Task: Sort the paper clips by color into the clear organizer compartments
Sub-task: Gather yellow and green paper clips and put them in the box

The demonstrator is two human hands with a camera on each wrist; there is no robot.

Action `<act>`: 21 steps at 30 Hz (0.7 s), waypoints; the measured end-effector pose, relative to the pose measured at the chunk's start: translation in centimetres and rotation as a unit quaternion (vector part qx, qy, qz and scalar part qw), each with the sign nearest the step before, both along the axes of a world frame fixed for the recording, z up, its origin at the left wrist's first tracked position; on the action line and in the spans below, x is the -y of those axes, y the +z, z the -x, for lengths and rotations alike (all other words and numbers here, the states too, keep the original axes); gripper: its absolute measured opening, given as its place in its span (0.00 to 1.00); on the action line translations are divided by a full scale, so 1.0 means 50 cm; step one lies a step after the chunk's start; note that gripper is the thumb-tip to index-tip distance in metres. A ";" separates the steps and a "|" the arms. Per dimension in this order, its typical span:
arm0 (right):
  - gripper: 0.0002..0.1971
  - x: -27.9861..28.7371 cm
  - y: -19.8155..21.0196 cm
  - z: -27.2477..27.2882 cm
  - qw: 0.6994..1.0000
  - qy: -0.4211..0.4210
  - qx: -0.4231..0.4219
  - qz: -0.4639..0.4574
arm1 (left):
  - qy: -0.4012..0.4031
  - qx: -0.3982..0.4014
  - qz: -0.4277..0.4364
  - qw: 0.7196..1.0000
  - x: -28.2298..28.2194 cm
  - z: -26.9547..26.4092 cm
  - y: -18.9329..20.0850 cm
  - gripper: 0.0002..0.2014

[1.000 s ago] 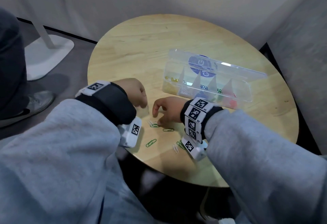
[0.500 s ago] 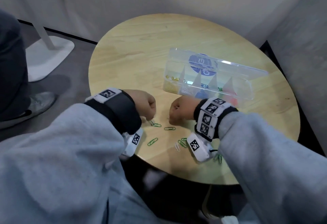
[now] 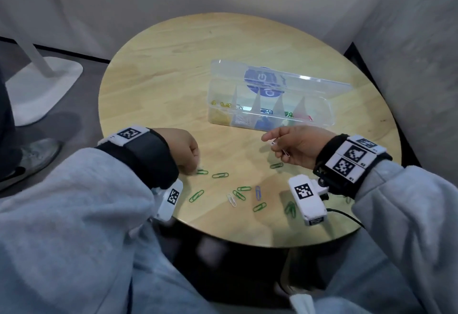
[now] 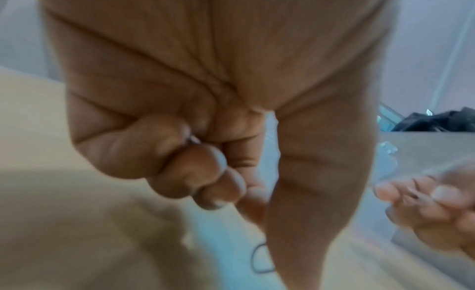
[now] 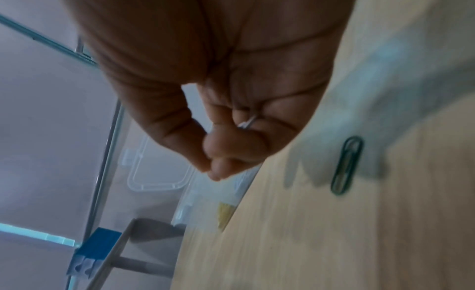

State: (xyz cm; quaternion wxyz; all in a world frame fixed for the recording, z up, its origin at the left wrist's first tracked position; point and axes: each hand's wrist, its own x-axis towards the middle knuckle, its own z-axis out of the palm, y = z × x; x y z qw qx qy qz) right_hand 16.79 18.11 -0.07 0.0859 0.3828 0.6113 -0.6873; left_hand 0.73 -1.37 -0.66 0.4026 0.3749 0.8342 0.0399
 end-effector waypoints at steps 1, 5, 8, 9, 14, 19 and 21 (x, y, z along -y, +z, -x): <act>0.14 -0.006 0.000 -0.012 1.000 -0.011 0.000 0.001 | 0.010 0.018 -0.012 1.000 -0.001 0.003 0.006 0.08; 0.15 -0.033 -0.006 -0.064 0.997 -0.075 0.001 0.007 | 0.074 0.129 -0.094 0.984 -0.013 0.004 0.028 0.15; 0.16 -0.051 -0.006 -0.101 0.994 -0.108 -0.006 0.005 | 0.154 0.207 -0.176 0.950 -0.026 -0.012 0.035 0.17; 0.16 -0.056 -0.003 -0.110 0.994 -0.112 -0.007 -0.001 | 0.176 0.228 -0.191 0.939 -0.031 -0.018 0.035 0.16; 0.15 -0.086 0.021 -0.140 0.992 -0.097 0.004 -0.084 | 0.201 0.288 -0.184 0.918 -0.058 -0.060 0.041 0.17; 0.14 -0.123 0.031 -0.179 0.986 -0.130 -0.008 -0.105 | 0.198 0.312 -0.162 0.915 -0.086 -0.095 0.053 0.11; 0.14 -0.136 0.036 -0.193 0.985 -0.137 -0.012 -0.108 | 0.092 0.175 -0.110 0.974 -0.097 -0.111 0.054 0.05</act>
